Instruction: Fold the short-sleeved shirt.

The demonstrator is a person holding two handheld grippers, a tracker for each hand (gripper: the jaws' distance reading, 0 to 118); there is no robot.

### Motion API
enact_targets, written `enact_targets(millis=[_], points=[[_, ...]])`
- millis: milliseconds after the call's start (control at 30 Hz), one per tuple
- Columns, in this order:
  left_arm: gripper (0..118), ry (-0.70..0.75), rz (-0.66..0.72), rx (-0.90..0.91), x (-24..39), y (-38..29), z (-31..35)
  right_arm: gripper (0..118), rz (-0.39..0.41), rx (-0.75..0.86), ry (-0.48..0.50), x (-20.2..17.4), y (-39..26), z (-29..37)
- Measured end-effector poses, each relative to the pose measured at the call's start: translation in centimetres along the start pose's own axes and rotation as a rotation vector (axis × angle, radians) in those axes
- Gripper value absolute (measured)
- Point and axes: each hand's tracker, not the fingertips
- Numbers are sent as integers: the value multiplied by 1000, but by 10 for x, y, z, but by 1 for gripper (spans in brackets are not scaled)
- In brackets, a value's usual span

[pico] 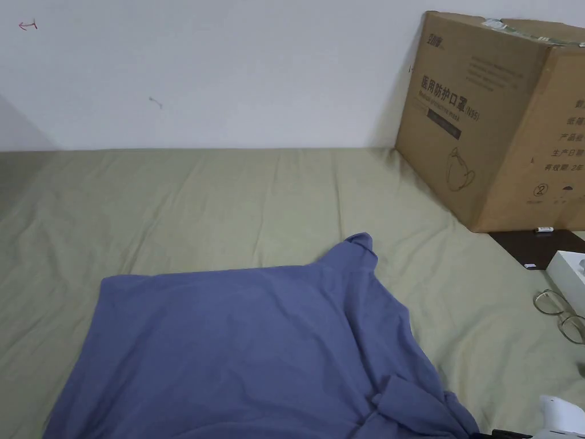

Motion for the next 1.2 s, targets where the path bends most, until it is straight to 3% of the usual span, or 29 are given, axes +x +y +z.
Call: enact_targets(millis=[133,267,400,433,567,833,867,900,933,967,1000,1033,1067,1200], points=[[4,-14,12,20,1,4,6,6,-34,12,15,-2,4,1],[4,-59,79,47,-3,13,8,6,-122,20,68,-17,11,10],[4,-121,128,118,-3,34,8,6,-102,61,59,-46,29,24],[4,-119,121,134,-3,44,4,6,-82,93,42,-39,45,20],[4,-90,123,136,-4,104,-35,6,139,105,-32,-67,108,-15],[5,13,110,-164,-18,200,-165,6,309,-56,-161,-96,224,-179],[14,21,115,-190,-20,203,-177,10,317,-75,-203,-97,228,-199],[36,15,117,-194,-21,202,-185,26,326,-90,-236,-97,229,-214],[66,6,134,-195,-22,202,-192,55,318,-106,-255,-96,229,-225],[75,29,147,-188,-23,200,-196,74,298,-105,-264,-94,227,-231],[81,48,154,-179,-25,199,-196,83,282,-99,-264,-92,226,-232],[81,37,158,-174,-25,194,-194,83,262,-91,-268,-89,226,-231],[89,17,171,-158,-27,193,-188,98,232,-68,-258,-87,224,-223],[90,-24,175,-96,-23,185,-150,98,228,20,-180,-92,211,-169]])
